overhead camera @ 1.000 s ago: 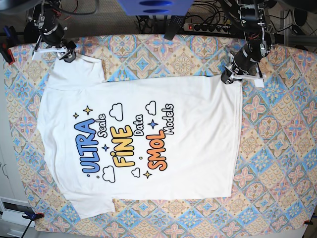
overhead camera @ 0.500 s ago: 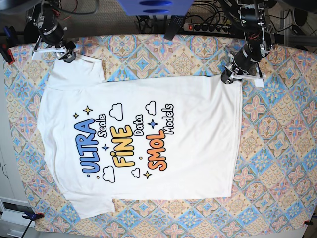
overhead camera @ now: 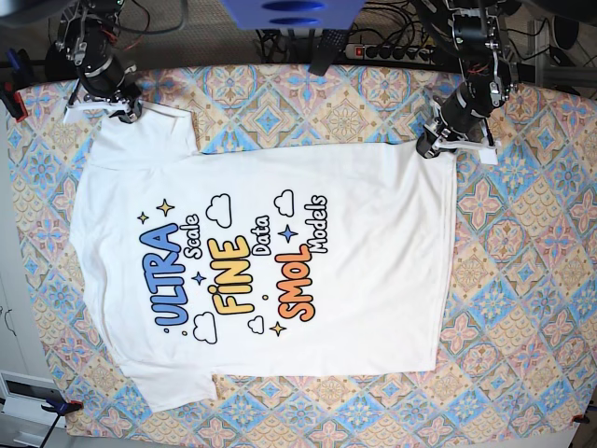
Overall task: Fold the T-shirt properly
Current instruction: 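Close both grippers on the shoulder corners of the shirt, then lift the shoulders with both grippers and fold them over toward the hem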
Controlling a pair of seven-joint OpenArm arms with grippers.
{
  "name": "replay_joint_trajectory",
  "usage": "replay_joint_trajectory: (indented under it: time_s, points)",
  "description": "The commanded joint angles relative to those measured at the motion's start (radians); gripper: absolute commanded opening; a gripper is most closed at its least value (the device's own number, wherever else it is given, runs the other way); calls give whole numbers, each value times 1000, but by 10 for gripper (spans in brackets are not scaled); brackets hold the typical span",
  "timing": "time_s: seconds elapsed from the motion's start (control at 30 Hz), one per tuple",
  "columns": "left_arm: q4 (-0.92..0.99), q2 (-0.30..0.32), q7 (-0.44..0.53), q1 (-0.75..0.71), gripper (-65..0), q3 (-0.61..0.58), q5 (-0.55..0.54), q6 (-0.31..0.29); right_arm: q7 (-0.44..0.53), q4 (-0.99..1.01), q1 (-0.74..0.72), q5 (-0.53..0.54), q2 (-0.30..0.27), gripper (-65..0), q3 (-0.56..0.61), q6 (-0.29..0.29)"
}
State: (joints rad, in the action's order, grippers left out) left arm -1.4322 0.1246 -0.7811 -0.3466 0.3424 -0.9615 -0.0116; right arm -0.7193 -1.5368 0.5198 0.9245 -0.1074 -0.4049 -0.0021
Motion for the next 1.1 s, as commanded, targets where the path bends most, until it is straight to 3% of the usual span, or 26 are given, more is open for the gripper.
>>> replay_joint_trajectory:
  time_s: [0.0,0.13,0.6,0.67,0.8,1.07]
  points:
    - [-8,7,-14,-7,-650,2,20,14,7,-11,3,5,-13,-560,-6,7]
    - [-8,8,-14,-9,-650,-1,20,14,10,-21,6,5,-13,-650,-7,7]
    - [-138,59,-14,-165,-650,-3,23,14,2,-74,158,5,-13,-650,-101,9]
    - [-149,73,-14,-193,-650,-3,22,14,2,-92,185,5,-13,-650,-121,41]
    - [-155,79,-14,-243,-650,2,20,14,2,-112,260,6,-13,-650,-134,161]
    - [-155,79,-14,-317,-650,-3,20,14,0,-130,351,6,22,-650,-205,170]
